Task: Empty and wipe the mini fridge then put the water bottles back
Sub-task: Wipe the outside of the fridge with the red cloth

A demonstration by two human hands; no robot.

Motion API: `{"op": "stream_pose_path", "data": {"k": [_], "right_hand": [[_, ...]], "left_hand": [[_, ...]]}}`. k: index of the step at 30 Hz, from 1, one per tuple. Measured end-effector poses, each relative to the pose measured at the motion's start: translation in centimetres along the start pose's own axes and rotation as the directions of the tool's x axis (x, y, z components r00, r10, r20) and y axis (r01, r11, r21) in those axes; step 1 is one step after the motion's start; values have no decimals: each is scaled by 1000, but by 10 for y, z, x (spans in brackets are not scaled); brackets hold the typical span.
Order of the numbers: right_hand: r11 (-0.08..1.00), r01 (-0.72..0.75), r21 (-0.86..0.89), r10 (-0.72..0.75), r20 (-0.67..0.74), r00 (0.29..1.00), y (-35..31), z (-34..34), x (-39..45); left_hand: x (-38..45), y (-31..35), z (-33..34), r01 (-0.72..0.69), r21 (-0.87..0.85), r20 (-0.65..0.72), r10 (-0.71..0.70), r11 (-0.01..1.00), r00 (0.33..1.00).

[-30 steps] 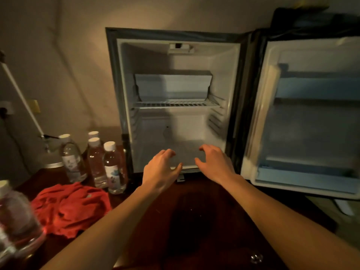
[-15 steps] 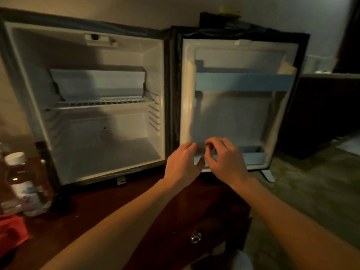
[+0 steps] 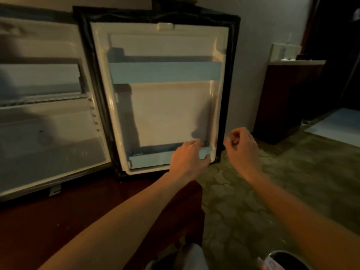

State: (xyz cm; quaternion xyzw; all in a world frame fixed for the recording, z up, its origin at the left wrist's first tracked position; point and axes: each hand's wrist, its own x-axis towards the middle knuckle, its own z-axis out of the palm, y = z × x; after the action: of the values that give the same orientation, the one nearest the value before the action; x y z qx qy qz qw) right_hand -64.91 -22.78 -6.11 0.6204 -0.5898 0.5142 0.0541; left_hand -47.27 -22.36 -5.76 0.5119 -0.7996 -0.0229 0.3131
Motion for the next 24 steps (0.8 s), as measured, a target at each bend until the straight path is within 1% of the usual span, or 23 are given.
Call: {"op": "stream_pose_path", "data": {"k": [3,6,11,14,17,20,22,24], "right_hand": [[998,-43,41,42,47,998,20,-1,18],[997,-16,79,8,93,996,32,0,31],[992,27,125,-51,192,980,38,0,41],[988,16,155,-50,220,974,34,-8,47],[977,17,214,-63,208,976,29,-19,47],[962,69,266,-113,154,982,21,-30,41],[944,146,297,-174,68,982,10,-37,29],[909,247,337,-245,-50,968,-5,-41,10]], "left_hand": [[10,5,17,17,104,45,-22,994,999],[20,6,24,33,162,37,-39,986,999],[29,15,30,90,168,93,-106,982,990],[25,21,27,111,155,78,-124,982,989],[13,25,21,115,122,23,-119,986,993],[-8,31,9,87,123,-37,-83,989,996],[-26,30,-2,83,113,-36,-79,990,996],[-46,25,-16,76,98,-38,-73,992,997]]}}
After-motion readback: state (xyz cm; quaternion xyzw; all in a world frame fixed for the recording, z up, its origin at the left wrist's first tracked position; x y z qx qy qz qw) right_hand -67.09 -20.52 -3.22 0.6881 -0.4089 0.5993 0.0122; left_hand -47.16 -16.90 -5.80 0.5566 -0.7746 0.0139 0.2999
